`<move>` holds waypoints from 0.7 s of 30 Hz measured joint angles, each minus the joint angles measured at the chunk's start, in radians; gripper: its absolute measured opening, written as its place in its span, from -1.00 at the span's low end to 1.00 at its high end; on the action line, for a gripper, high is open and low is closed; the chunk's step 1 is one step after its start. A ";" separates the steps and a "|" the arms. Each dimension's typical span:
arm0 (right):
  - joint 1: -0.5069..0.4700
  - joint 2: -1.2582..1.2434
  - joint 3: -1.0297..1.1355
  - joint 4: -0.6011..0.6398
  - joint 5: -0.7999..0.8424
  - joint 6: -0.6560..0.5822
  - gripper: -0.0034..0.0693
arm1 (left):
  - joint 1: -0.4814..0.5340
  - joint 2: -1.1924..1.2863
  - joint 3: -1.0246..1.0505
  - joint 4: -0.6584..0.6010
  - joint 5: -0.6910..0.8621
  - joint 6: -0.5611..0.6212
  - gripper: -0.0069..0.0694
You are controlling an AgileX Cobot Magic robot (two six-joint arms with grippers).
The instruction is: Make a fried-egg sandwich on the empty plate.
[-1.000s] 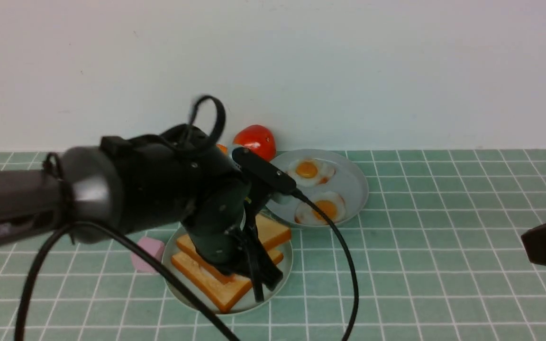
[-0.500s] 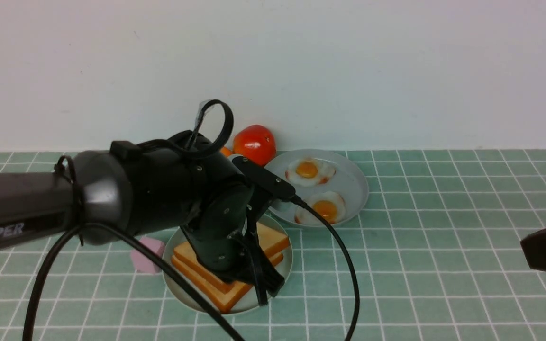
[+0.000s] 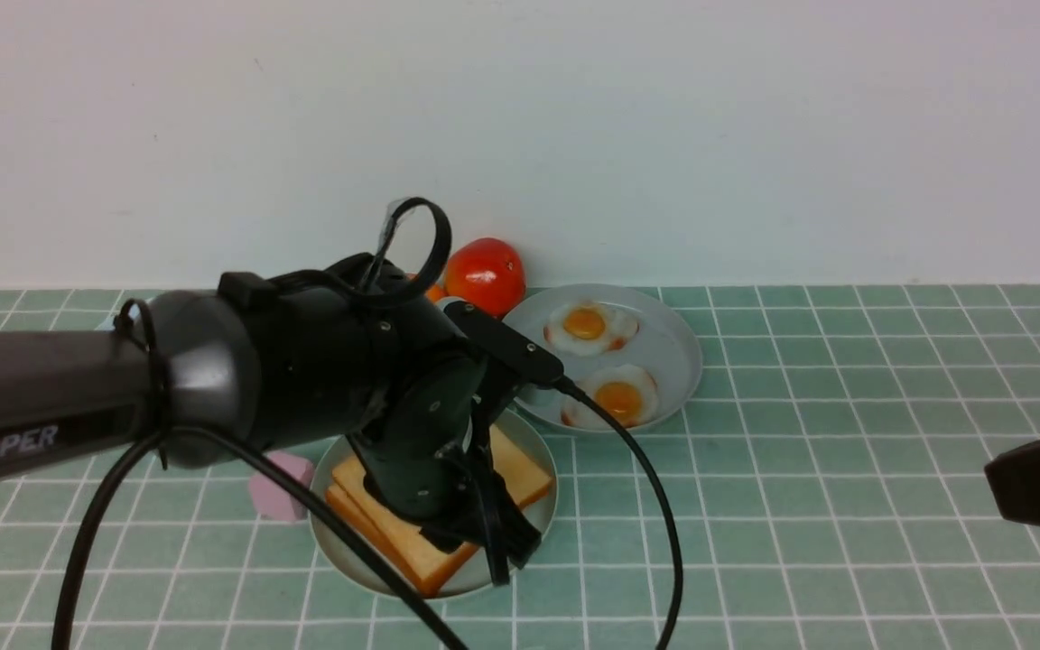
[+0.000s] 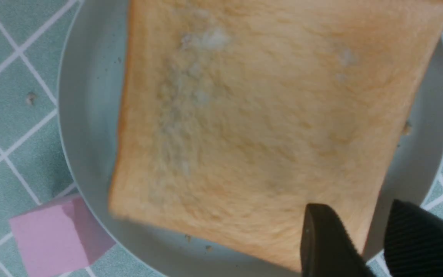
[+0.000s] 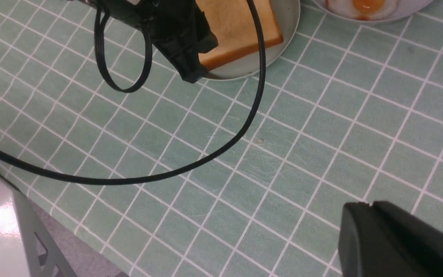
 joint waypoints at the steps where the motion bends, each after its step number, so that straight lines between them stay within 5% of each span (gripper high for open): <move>1: 0.000 0.000 0.000 0.000 0.000 0.000 -0.77 | 0.000 0.000 0.000 0.000 0.000 0.000 -0.15; 10: 0.000 -0.002 0.000 0.000 0.001 0.000 -0.75 | 0.000 -0.061 0.000 -0.042 0.027 0.000 -0.18; 16: 0.000 -0.059 0.000 -0.056 0.006 0.000 -0.74 | 0.000 -0.439 0.084 -0.100 -0.081 -0.011 -0.82; 21: 0.000 -0.136 0.000 -0.127 0.039 0.029 -0.74 | 0.000 -0.771 0.310 -0.132 -0.267 -0.012 -0.85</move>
